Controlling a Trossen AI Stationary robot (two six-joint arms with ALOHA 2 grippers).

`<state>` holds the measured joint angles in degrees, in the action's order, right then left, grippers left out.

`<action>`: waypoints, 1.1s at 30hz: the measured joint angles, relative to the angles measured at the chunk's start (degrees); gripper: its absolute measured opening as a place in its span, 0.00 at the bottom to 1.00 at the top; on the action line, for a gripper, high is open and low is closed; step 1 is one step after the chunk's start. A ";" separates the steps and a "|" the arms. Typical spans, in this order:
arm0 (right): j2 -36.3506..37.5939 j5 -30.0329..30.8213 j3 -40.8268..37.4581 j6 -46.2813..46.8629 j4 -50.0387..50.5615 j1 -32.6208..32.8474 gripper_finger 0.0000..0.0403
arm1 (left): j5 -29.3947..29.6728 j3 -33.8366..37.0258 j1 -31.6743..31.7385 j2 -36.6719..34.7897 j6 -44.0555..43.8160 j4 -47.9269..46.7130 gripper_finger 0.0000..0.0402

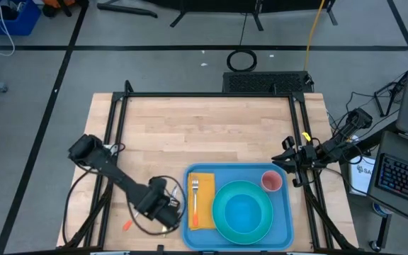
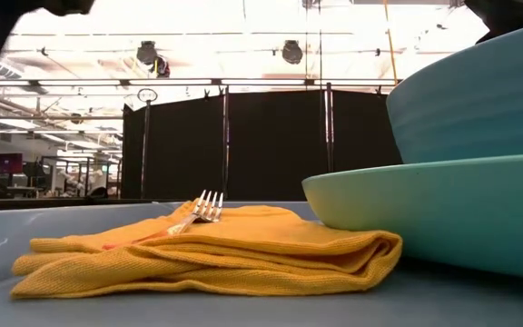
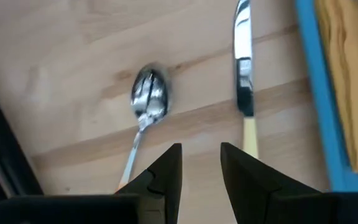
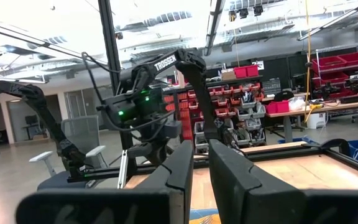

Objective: Set up tray
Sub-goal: Put the orange spoon on top of the yellow table napkin to the right of the orange fork

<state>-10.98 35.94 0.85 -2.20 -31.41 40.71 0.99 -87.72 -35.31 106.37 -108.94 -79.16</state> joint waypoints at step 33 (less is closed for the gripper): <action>0.00 0.00 0.01 0.02 -0.01 0.00 0.11 | 0.58 30.84 -15.46 -16.05 -16.12 26.97 0.29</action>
<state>-10.98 35.94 0.86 -2.18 -31.42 40.71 1.56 -56.88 -50.78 90.32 -125.06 -52.19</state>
